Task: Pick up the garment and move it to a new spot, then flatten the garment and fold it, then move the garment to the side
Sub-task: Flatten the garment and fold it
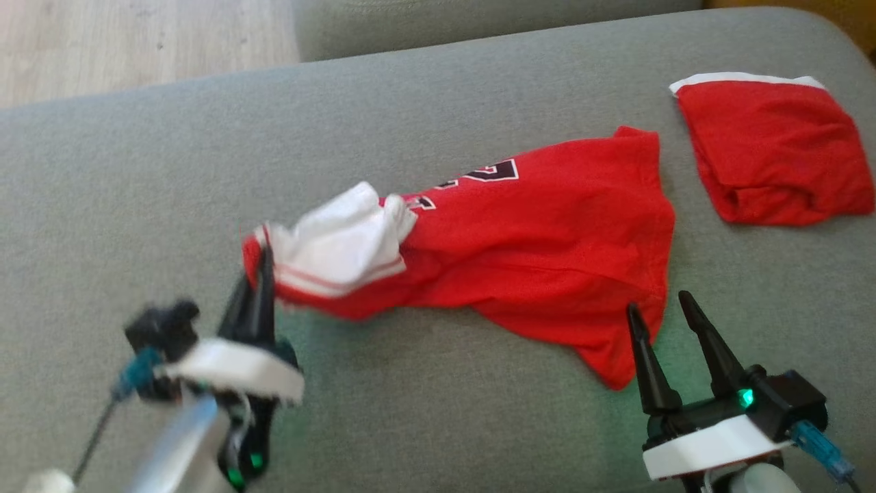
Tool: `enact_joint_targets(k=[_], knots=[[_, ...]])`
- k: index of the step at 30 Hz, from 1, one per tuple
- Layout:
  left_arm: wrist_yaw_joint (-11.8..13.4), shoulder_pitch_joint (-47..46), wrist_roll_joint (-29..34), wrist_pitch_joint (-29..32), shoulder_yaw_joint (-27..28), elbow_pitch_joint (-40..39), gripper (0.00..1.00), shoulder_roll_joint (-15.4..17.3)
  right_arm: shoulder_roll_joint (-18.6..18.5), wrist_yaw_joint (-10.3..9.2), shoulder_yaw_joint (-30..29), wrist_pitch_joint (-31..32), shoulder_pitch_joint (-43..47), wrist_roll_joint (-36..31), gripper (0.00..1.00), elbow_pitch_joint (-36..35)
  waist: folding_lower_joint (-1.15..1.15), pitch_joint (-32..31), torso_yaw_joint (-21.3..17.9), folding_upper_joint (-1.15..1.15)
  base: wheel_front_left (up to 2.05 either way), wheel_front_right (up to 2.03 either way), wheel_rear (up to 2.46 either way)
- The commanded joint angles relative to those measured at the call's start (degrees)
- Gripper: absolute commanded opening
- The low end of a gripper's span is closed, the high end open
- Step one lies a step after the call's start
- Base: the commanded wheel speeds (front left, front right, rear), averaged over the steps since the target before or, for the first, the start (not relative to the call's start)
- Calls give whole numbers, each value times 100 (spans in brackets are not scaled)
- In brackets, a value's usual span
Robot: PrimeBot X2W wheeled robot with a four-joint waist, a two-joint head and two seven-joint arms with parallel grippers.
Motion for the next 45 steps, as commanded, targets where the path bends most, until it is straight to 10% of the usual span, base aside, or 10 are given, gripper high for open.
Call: enact_joint_targets(k=[1, 3, 4, 5, 10, 16, 26, 45], knots=[[70, 71, 20, -62, 286, -229, 0, 64, -108, -5, 89, -62, -112, -26, 100, -195, 0, 60, 63, 0, 0, 0, 0], [118, 387, 25, -62, 338, -271, 0, -46, -120, -5, 81, -62, -123, -27, 100, -201, 0, 85, 114, 0, 0, 0, 0], [126, 510, 41, -62, 322, -275, 33, -97, -128, -5, 85, -62, -126, -25, 100, -198, 0, 95, 137, 0, 0, 0, 0], [115, 680, 93, -62, 230, -291, 100, -181, -141, -5, 106, -62, -131, -20, 100, -183, 0, 103, 171, 0, 0, 0, 0], [142, 832, 380, 305, -204, -421, 100, -50, -145, -5, 157, -62, -159, -16, 100, -156, 0, 107, 182, 0, 0, 0, 0], [750, 447, 1291, 255, -129, -1338, 100, 727, -167, -5, 155, -62, -202, -6, 100, -159, 0, 145, 121, 0, 0, 0, 0], [570, -958, 2424, 1527, -419, -2322, 100, 1867, -155, -5, 236, -62, -360, -17, 100, -145, 0, 313, -101, 0, 0, 0, 0], [351, -1232, 3192, 1800, -1510, -1014, 100, 1255, -98, -5, 107, -62, -459, -26, 100, -208, 0, 718, -214, 0, 0, 0, 0]])
